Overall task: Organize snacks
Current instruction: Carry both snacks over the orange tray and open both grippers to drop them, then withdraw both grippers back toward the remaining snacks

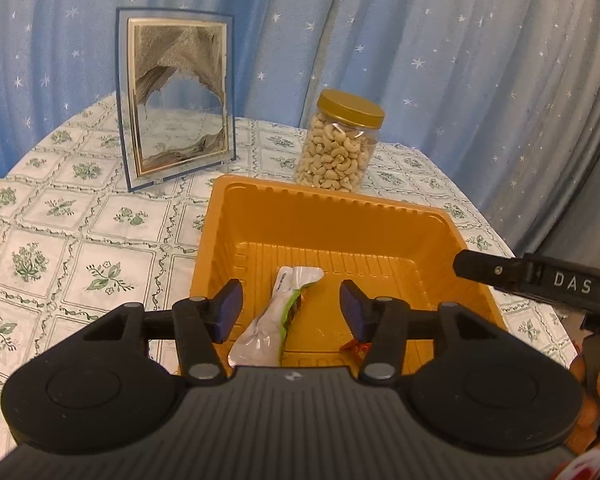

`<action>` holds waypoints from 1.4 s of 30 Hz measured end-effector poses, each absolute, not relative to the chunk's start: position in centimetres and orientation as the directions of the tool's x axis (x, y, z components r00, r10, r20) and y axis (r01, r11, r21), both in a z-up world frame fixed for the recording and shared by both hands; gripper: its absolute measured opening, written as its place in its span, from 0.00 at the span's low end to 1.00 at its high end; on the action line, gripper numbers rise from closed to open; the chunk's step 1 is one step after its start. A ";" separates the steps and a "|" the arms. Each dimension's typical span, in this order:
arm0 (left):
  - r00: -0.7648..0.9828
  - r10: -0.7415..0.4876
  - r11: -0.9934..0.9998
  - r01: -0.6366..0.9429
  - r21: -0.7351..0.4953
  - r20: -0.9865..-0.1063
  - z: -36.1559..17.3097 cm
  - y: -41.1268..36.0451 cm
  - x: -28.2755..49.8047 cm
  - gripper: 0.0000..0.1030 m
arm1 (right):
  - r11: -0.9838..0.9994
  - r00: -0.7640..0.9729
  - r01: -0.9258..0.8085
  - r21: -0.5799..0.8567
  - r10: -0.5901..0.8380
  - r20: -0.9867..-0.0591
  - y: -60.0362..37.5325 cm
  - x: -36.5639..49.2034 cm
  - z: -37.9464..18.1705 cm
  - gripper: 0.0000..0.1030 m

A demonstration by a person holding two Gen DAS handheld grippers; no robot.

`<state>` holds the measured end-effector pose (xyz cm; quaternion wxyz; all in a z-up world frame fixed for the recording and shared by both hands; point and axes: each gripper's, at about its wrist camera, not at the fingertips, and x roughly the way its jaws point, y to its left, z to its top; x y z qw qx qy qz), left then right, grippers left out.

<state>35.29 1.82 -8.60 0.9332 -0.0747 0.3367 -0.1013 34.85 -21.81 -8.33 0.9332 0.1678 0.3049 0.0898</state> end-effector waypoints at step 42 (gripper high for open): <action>0.760 -0.127 0.991 0.065 -0.120 -0.637 -3.6 3.1 6.8 0.72 | 0.975 0.695 -0.047 0.219 0.189 -0.694 -18.6 6.9 -6.0 0.66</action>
